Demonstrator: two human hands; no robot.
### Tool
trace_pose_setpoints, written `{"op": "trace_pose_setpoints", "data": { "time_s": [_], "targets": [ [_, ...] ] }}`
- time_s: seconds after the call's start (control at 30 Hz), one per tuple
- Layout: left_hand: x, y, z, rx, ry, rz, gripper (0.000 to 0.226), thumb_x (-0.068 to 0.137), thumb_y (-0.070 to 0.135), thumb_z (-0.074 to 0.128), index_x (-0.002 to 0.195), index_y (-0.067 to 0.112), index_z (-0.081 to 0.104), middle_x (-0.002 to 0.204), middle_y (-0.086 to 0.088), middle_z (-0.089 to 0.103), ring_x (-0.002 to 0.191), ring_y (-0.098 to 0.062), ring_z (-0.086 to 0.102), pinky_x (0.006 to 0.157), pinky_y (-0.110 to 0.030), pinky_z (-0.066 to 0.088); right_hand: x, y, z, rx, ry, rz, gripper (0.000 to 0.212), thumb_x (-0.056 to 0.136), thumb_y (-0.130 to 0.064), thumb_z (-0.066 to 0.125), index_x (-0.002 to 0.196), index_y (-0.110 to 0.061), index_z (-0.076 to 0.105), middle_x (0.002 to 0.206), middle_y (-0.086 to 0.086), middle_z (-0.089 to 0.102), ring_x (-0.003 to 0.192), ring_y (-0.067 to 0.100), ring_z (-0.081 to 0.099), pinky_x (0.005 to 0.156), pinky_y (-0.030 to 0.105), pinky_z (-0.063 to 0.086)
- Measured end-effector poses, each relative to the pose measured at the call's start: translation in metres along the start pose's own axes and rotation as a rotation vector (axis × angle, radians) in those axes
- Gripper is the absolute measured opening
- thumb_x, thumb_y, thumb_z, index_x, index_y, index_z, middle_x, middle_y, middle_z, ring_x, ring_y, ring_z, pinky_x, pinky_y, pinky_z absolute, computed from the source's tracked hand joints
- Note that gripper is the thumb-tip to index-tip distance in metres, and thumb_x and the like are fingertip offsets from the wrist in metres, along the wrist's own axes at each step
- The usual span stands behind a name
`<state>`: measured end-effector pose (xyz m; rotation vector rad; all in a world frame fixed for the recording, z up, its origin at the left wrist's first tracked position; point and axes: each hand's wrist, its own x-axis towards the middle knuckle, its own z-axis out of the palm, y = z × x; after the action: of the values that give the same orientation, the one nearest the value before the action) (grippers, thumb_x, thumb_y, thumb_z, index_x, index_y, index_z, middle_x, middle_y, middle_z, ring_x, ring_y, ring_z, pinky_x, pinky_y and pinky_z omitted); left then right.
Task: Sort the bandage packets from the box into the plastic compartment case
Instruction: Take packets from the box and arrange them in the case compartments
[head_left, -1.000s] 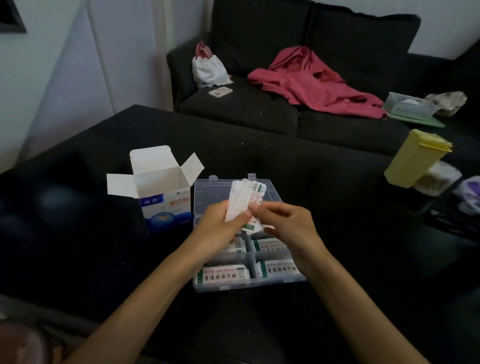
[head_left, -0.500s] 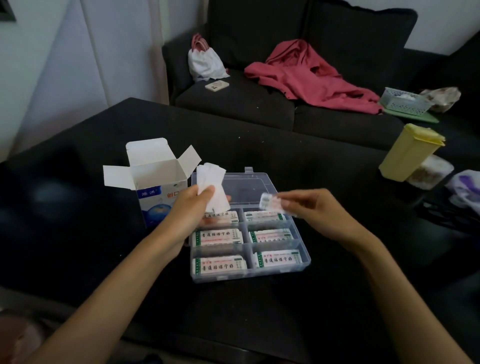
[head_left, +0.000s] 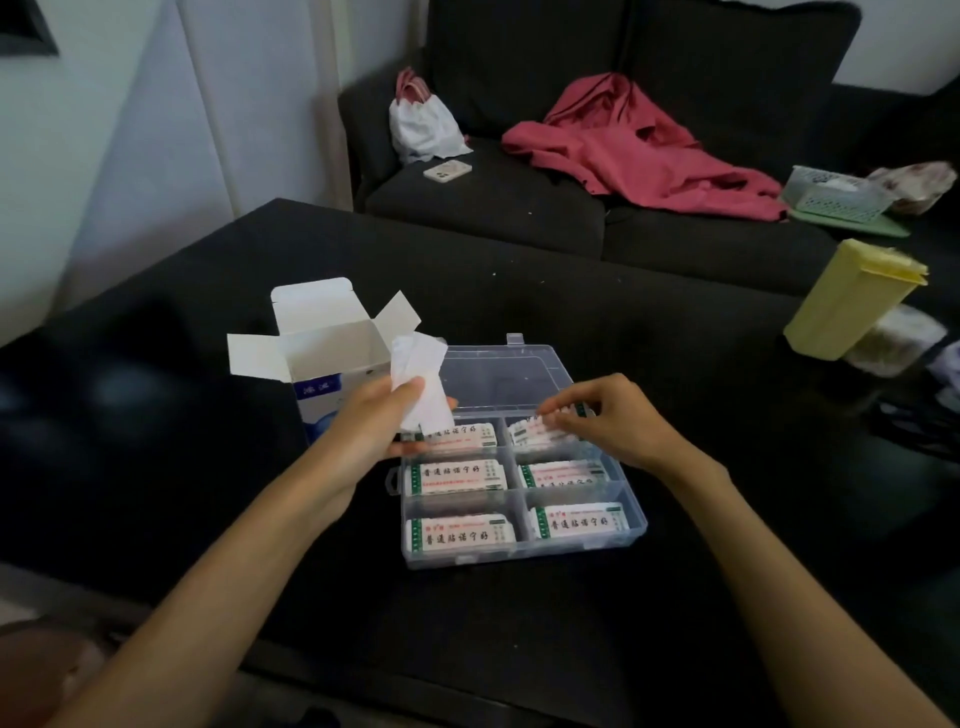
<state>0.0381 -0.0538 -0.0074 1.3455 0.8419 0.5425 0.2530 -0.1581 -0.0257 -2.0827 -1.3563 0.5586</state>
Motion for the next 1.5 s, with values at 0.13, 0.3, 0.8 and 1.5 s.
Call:
{"op": "trace_pose_setpoints", "data": {
  "time_s": [0.13,0.3,0.8,1.5],
  "targets": [
    [0.002,0.001,0.001,-0.022,-0.009,-0.009,0.02,0.101,0.024,0.041,0.115,0.02,0.054,0.089,0.006,0.071,0.079,-0.004,0.064,0.056,-0.015,0.054,0.001,0.006,0.008,-0.107,0.069,-0.019,0.005,0.079,-0.03,0.071,0.083,-0.033,0.069,0.096,-0.009,0.059,0.088,0.005,0.051,0.077,0.026,0.043],
    [0.0,0.001,0.006,-0.027,-0.046,-0.079,0.014,0.1,0.021,0.044,0.107,0.018,0.055,0.096,-0.002,0.07,0.087,-0.012,0.066,0.067,-0.023,0.057,-0.001,0.004,0.012,-0.204,0.166,0.028,0.021,0.07,-0.041,0.076,0.088,-0.037,0.067,0.094,-0.012,0.048,0.089,0.005,0.046,0.078,0.026,0.041],
    [0.0,-0.003,0.028,0.083,-0.161,-0.115,0.016,0.1,0.028,0.04,0.101,0.023,0.055,0.101,-0.007,0.064,0.089,-0.018,0.065,0.075,-0.028,0.057,-0.016,-0.063,0.031,0.508,0.107,0.26,0.018,0.083,-0.031,0.067,0.085,-0.014,0.07,0.077,0.001,0.067,0.066,0.009,0.058,0.06,0.021,0.046],
    [0.002,-0.004,0.023,0.121,-0.171,0.014,0.013,0.094,0.025,0.054,0.107,0.025,0.056,0.093,0.003,0.069,0.078,-0.007,0.069,0.064,-0.022,0.058,-0.019,-0.063,0.016,0.757,0.084,0.238,0.017,0.086,-0.021,0.063,0.095,-0.008,0.067,0.074,0.002,0.07,0.062,0.006,0.063,0.06,0.016,0.051]
  ]
}}
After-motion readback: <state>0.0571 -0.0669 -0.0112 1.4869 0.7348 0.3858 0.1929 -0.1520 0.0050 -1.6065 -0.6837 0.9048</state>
